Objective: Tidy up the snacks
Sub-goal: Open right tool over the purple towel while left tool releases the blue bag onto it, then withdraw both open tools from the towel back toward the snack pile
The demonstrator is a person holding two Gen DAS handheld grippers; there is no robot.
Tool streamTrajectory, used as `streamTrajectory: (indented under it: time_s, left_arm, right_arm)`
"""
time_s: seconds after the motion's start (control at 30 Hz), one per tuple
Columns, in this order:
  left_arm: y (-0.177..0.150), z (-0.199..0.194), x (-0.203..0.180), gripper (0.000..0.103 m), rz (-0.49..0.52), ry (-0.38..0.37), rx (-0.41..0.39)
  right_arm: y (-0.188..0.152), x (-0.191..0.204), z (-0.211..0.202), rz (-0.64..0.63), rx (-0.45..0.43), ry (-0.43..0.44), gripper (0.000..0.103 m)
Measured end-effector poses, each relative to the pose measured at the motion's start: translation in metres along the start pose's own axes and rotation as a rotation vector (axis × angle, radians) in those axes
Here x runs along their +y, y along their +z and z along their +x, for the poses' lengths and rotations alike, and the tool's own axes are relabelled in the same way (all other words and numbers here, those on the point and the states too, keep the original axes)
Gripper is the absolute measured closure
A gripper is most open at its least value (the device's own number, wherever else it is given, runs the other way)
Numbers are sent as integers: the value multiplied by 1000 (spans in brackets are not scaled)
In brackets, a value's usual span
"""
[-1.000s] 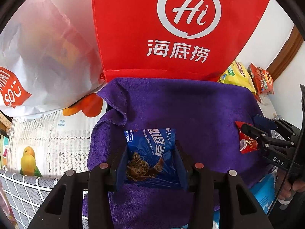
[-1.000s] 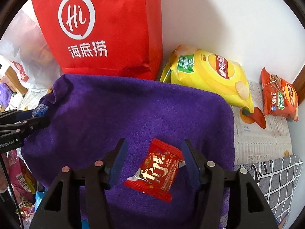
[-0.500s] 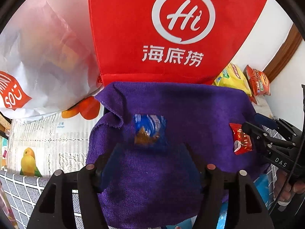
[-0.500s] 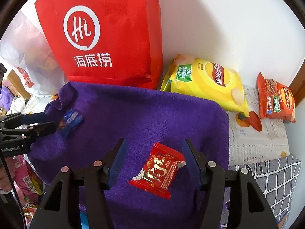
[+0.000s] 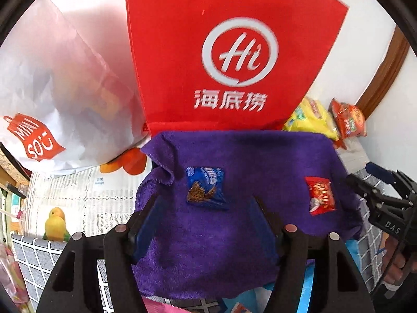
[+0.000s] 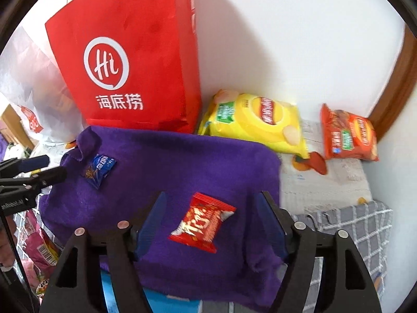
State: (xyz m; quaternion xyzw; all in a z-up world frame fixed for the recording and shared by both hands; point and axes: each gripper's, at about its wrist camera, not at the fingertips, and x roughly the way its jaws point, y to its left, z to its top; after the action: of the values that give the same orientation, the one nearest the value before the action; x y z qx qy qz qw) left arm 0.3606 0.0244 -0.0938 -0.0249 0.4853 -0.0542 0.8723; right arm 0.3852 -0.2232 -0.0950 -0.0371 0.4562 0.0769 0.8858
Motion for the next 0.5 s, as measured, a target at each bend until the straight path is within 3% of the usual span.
streamTrajectory:
  time_s: [0.13, 0.5]
  left_arm:
    - [-2, -18, -7, 37, 35, -10, -29]
    - [-13, -68, -26, 37, 78, -78, -113]
  right_arm:
    - [-7, -4, -19, 14, -17, -48, 29]
    - [-49, -15, -83, 70, -84, -75, 29]
